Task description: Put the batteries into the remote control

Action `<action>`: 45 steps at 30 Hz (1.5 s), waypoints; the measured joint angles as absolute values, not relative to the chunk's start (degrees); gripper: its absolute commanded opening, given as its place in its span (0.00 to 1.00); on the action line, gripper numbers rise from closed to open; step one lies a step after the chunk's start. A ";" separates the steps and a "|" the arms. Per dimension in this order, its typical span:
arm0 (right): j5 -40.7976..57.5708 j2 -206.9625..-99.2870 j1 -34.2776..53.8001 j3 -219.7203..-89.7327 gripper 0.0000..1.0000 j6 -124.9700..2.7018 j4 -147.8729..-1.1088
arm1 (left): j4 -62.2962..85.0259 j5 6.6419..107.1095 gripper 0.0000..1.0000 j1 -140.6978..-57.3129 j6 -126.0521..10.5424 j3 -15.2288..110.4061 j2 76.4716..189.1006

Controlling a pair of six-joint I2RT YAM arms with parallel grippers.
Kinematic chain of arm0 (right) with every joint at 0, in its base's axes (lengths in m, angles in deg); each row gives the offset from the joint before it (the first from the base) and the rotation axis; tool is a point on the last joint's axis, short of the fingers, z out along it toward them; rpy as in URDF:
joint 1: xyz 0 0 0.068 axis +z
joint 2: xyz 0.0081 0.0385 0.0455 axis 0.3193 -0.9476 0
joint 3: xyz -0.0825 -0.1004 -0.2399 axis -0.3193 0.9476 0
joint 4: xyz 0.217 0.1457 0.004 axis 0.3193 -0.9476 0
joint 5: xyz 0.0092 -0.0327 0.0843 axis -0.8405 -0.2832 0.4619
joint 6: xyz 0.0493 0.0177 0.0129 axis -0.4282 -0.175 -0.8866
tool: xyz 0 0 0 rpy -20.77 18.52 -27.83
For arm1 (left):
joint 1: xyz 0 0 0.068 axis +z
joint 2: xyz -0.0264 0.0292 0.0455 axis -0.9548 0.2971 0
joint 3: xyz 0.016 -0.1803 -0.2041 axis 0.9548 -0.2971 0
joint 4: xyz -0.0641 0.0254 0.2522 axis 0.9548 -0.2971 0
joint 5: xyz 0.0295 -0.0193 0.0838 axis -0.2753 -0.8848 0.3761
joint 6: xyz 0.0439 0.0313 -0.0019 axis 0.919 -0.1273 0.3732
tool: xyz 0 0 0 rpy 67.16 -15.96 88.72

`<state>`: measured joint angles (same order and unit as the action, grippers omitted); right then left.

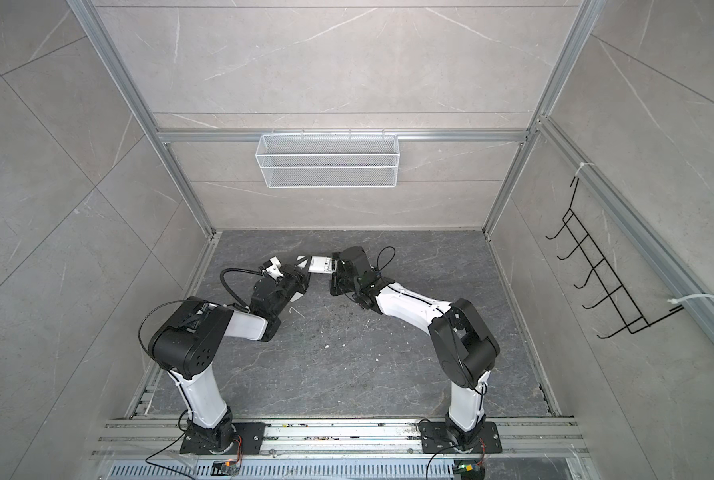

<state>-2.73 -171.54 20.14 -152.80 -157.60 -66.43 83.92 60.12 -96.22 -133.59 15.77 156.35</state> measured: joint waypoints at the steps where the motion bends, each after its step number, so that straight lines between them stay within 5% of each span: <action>1: -2.73 -171.76 20.14 -152.94 0.80 -157.74 -66.43 | 83.92 60.12 0.00 -96.24 -133.57 15.79 156.35; 21: -3.86 -171.93 19.92 -153.20 0.54 -157.82 -65.82 | 83.41 60.12 0.00 -96.38 -133.55 15.86 156.64; 29: -4.28 -171.63 19.66 -153.20 0.52 -156.71 -66.04 | 83.37 60.14 0.00 -96.38 -133.55 15.86 156.64; 35: -4.23 -171.38 19.60 -153.20 0.61 -154.98 -66.76 | 83.46 60.18 0.00 -96.38 -133.57 15.97 156.64; 45: -4.28 -170.95 19.42 -153.20 0.54 -153.60 -66.98 | 83.44 60.14 0.00 -96.38 -133.59 16.21 156.64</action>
